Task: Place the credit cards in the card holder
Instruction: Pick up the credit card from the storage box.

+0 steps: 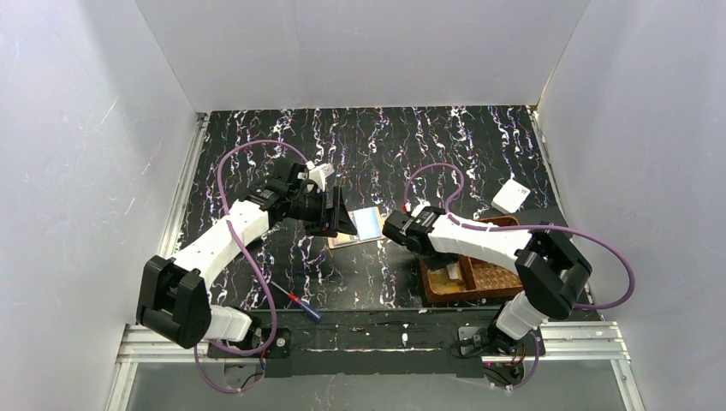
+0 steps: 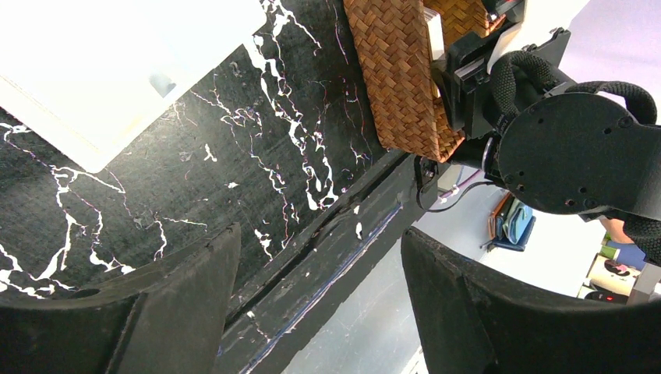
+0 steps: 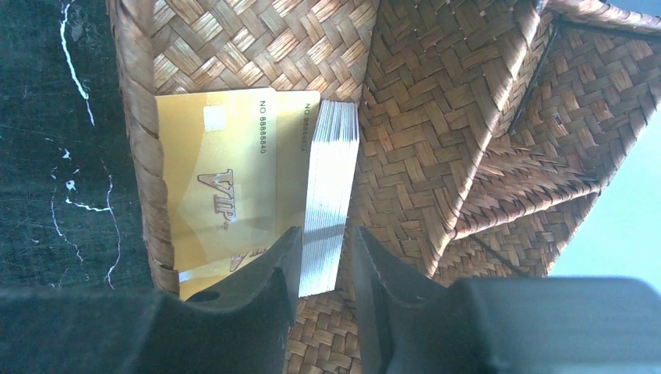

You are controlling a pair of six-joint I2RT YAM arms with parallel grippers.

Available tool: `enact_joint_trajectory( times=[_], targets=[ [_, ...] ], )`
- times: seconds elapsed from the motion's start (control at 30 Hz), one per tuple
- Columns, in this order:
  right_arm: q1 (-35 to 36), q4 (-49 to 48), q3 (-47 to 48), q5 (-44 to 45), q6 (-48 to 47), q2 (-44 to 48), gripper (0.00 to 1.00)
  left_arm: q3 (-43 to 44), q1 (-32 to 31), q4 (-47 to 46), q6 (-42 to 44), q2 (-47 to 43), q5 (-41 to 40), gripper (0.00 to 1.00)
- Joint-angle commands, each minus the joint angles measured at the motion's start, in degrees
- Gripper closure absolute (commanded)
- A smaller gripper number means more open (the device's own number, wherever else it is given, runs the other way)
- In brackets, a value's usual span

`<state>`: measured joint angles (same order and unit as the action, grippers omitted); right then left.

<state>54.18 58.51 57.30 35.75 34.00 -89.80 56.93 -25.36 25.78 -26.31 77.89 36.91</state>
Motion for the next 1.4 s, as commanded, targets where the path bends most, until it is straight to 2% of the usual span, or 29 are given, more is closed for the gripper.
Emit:
enact_joint_trajectory(
  times=[0.0, 0.63, 0.97, 1.37],
  targets=[
    [0.5, 2.26, 0.17, 3.52, 1.73, -1.15, 0.64, -0.77, -0.3, 0.58, 1.0, -2.51, 0.6, 0.26],
    [0.66, 9.59, 3.37, 7.68, 3.44, 0.41, 0.85, -1.35, -0.29, 0.24, 1.18, -2.52, 0.89, 0.26],
    [0.66, 8.36, 2.68, 5.41, 2.95, 0.32, 0.93, -1.54, -0.29, 0.08, 1.35, -2.54, 1.13, 0.26],
    [0.6, 5.22, -0.52, 3.66, 2.5, -1.38, 0.73, -1.47, -0.22, 0.32, 1.61, -2.53, 1.15, 0.26]
  ],
)
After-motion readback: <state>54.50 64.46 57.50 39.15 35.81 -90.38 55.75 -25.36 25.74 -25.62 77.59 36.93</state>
